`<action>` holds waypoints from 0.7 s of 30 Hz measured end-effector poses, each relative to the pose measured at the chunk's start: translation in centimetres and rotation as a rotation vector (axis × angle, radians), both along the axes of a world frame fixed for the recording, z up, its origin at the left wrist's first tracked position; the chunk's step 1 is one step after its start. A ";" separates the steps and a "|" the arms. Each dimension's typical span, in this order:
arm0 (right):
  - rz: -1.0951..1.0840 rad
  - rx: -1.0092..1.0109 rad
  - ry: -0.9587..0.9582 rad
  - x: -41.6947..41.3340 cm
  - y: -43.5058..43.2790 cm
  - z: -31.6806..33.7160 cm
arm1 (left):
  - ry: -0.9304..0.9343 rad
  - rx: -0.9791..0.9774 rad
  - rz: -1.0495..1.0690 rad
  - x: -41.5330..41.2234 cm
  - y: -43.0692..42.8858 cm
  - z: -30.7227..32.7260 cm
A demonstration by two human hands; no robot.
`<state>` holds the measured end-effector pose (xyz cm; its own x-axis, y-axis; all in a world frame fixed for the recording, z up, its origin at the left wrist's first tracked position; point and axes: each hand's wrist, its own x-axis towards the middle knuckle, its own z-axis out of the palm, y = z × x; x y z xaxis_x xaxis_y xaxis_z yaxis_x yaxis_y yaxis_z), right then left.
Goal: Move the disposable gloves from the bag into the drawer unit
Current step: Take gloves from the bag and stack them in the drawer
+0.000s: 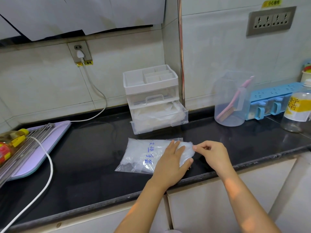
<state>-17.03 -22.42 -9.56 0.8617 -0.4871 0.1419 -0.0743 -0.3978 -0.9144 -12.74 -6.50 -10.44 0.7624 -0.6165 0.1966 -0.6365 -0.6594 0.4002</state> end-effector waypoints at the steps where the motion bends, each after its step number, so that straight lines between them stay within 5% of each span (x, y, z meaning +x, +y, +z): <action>1: -0.005 0.009 -0.004 -0.1 0.0 0.0 | 0.001 0.000 0.002 0.0 0.0 0.0; 10: 0.003 0.103 -0.077 -1.3 0.4 0.2 | 0.012 -0.019 0.016 -0.1 0.0 0.0; 21: -0.181 0.919 -0.320 -1.9 -2.8 1.2 | 0.016 0.002 0.022 0.2 0.1 -0.4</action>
